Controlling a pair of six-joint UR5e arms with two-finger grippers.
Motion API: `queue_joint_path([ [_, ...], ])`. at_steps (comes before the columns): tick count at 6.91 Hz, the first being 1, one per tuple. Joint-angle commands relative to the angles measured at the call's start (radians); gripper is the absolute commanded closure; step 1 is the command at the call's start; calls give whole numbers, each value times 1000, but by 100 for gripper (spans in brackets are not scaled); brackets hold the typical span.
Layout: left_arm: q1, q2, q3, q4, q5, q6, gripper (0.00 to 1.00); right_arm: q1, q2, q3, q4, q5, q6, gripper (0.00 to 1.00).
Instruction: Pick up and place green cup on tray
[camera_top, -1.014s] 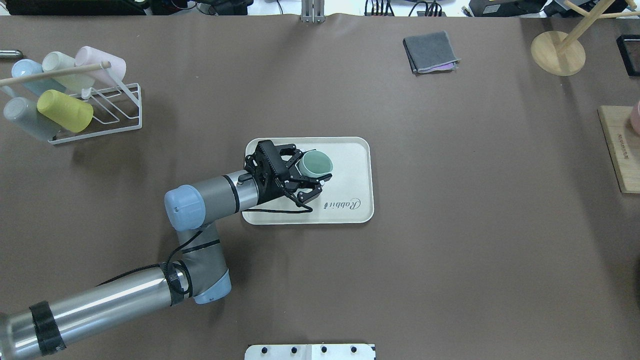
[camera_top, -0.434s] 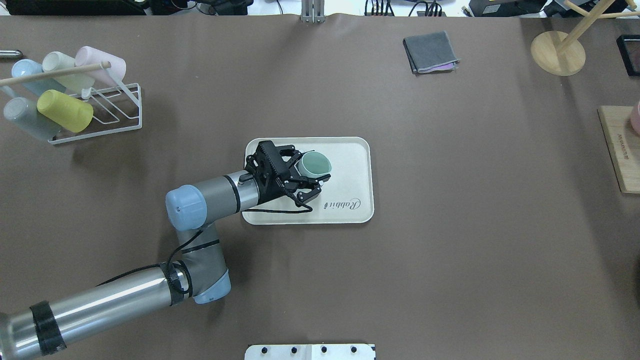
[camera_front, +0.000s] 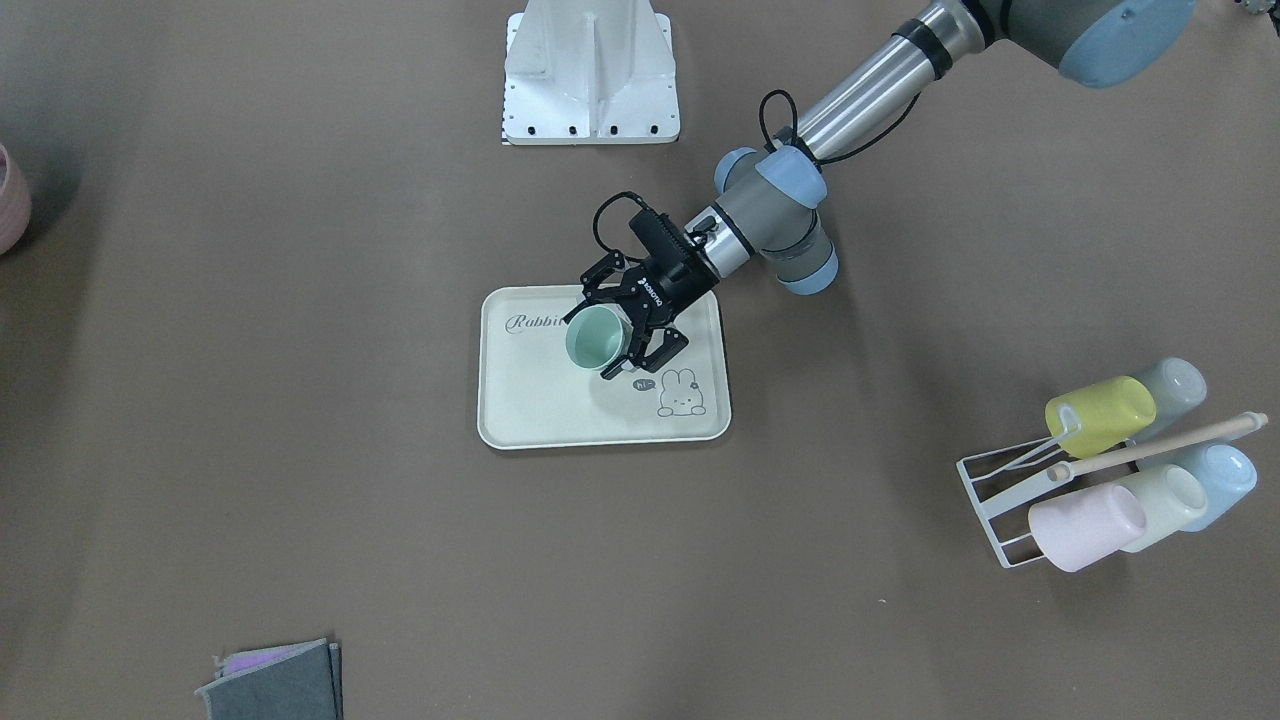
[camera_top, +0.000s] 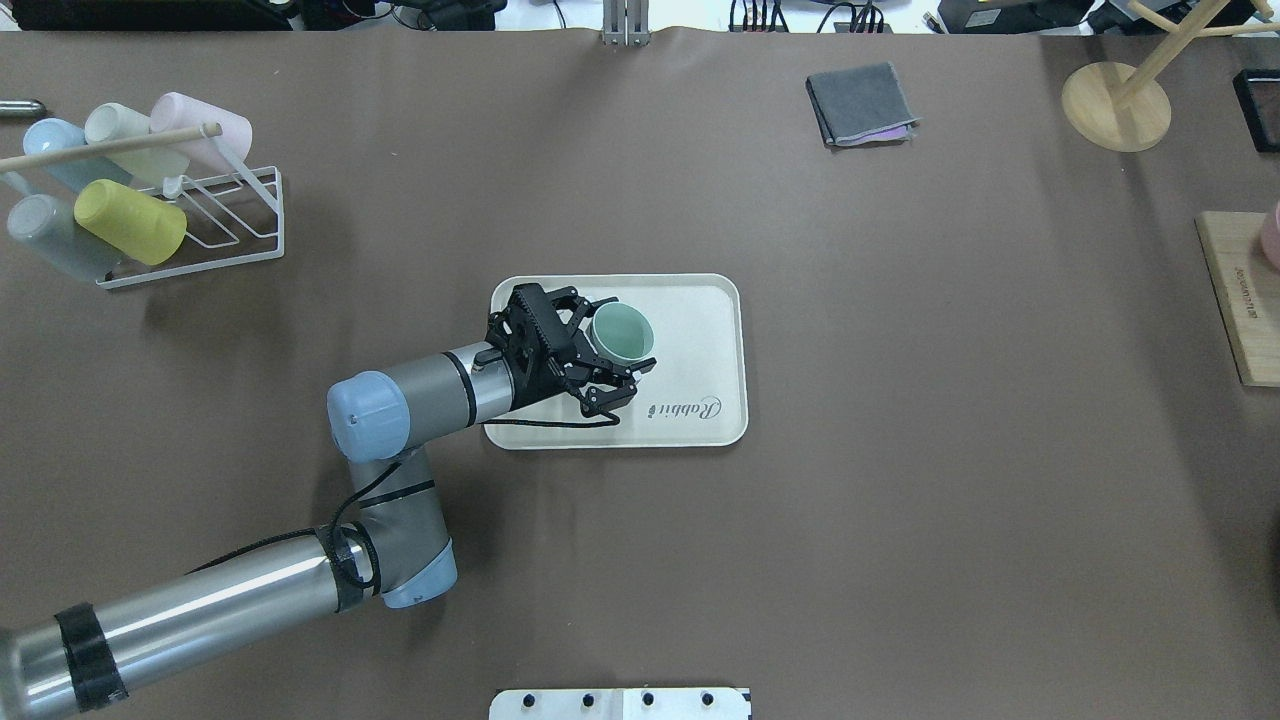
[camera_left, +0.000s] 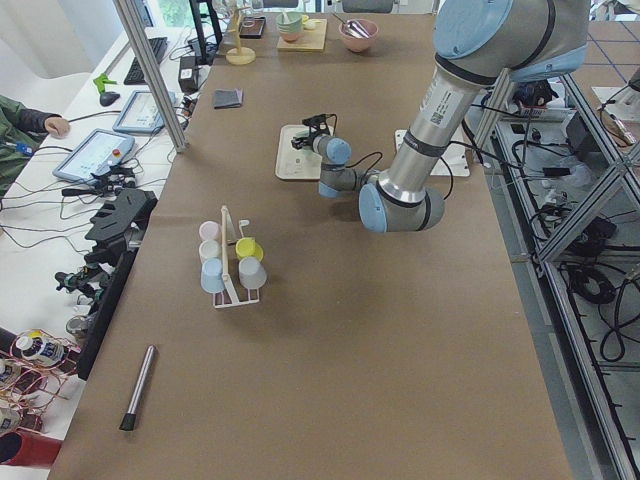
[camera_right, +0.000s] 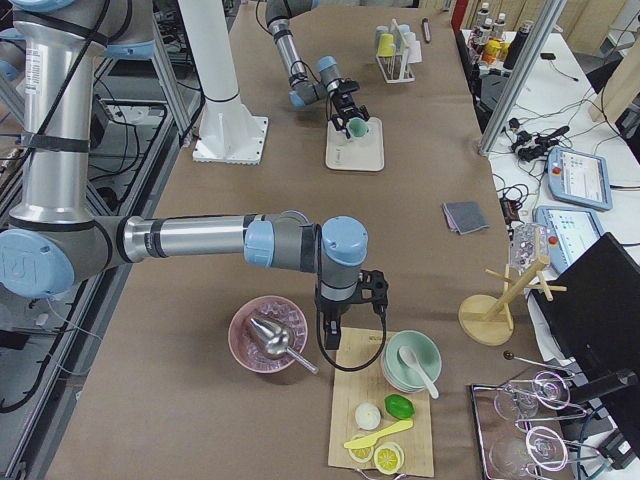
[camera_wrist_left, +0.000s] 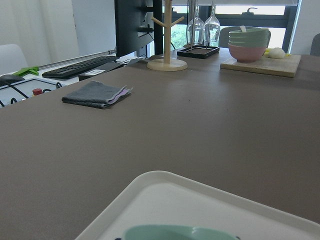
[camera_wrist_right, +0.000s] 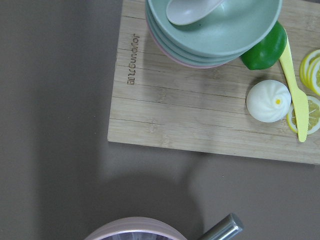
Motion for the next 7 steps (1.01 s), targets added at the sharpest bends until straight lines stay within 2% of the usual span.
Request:
queue_joint_path([
  [1,-2,69,-28,-40,1,3,1,0,0,0,3,8,0,0],
  [2,-2,117,-64,-57,-1,3,1,0,2,0,7,10,0,0],
  [4,-1,123,-82,-56,-1,3,1,0,2,0,8,8,0,0],
  [5,-2,134,-123,-53,-3,1,1,0,2,0,8,8,0,0],
  [7,-1,169,-279,16,1,-14,1,0,2,0,8,10,0,0],
])
